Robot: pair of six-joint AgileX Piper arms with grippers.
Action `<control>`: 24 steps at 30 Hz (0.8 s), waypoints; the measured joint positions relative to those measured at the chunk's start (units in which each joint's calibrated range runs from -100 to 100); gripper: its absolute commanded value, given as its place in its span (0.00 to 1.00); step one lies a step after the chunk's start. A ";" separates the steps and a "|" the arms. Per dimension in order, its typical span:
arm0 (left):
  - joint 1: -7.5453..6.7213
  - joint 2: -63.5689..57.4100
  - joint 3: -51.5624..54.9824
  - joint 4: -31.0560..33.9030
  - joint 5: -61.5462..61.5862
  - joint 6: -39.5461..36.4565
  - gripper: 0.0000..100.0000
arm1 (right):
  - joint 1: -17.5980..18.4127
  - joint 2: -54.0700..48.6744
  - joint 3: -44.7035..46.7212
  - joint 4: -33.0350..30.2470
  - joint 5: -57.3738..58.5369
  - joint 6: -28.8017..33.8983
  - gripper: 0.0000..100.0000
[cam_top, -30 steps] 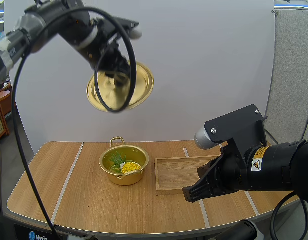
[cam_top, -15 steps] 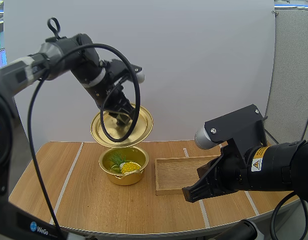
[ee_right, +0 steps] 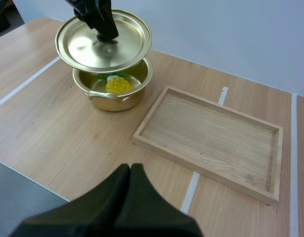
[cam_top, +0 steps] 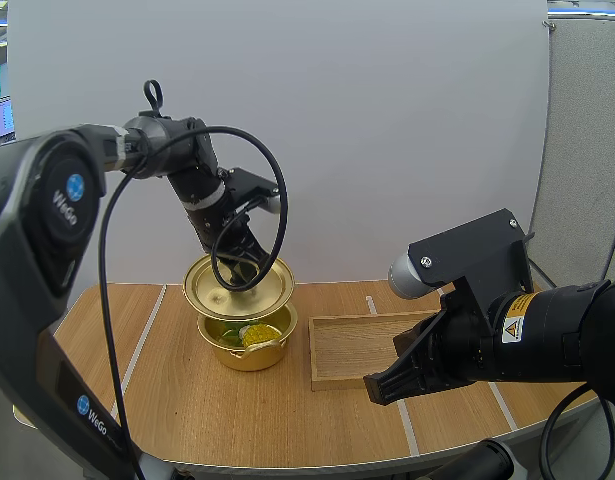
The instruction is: Open the pot, put the pineapple inside, and close it
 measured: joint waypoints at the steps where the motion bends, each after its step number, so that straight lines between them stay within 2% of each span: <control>1: 0.00 0.76 0.00 0.00 -0.50 0.00 0.00 | 0.00 0.00 0.00 0.00 0.00 0.00 0.00; 24: 0.00 8.98 0.00 0.10 -5.71 -0.10 0.00 | 0.00 0.00 0.00 0.00 0.00 0.00 0.00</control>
